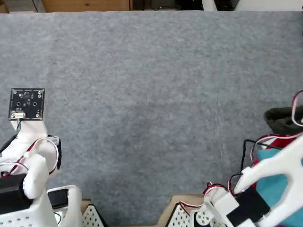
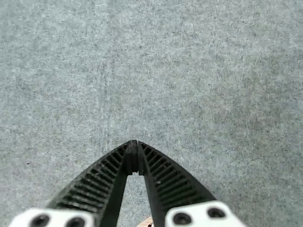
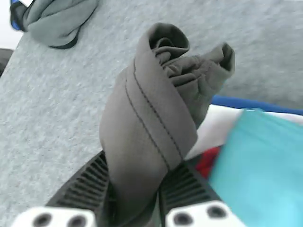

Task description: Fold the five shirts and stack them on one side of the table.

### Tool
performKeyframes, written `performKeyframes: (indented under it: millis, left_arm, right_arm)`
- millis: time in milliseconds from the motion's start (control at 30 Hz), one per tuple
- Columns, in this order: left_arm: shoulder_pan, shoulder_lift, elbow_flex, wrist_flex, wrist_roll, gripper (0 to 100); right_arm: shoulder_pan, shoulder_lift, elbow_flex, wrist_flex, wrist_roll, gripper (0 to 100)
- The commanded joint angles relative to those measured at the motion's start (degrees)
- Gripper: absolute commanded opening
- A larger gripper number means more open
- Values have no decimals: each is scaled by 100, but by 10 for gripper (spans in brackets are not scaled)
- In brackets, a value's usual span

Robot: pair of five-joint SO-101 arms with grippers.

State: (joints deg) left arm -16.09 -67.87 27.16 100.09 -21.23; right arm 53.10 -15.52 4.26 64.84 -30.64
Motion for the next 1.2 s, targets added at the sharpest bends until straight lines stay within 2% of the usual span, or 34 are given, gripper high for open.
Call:
performKeyframes:
  millis: [0,133,367,500,667,900,1167]
  left_arm:
    - [-202,13,-387,53,-35,20]
    - [-554,13,-571,53,-158,20]
    - [-1213,-31,-589,53,-835,20]
    - [-1301,13,-862,53,-932,20]
    - [-1275,13,-1143,53,-932,20]
    - [-1292,13,-1081,53,-905,20]
    - [-1301,13,-1081,53,-905,20]
  right_arm:
    - [391,-505,-690,791,255,6]
    - [822,-505,-1042,1618,563,6]
    - [1789,-497,-1051,1688,1029,6]
    - [2141,-505,-892,1697,1292,6]
    - [2422,-549,-549,1758,1582,6]
    - [2440,-505,-479,2593,2215,9]
    - [2466,-497,-470,2673,2233,9]
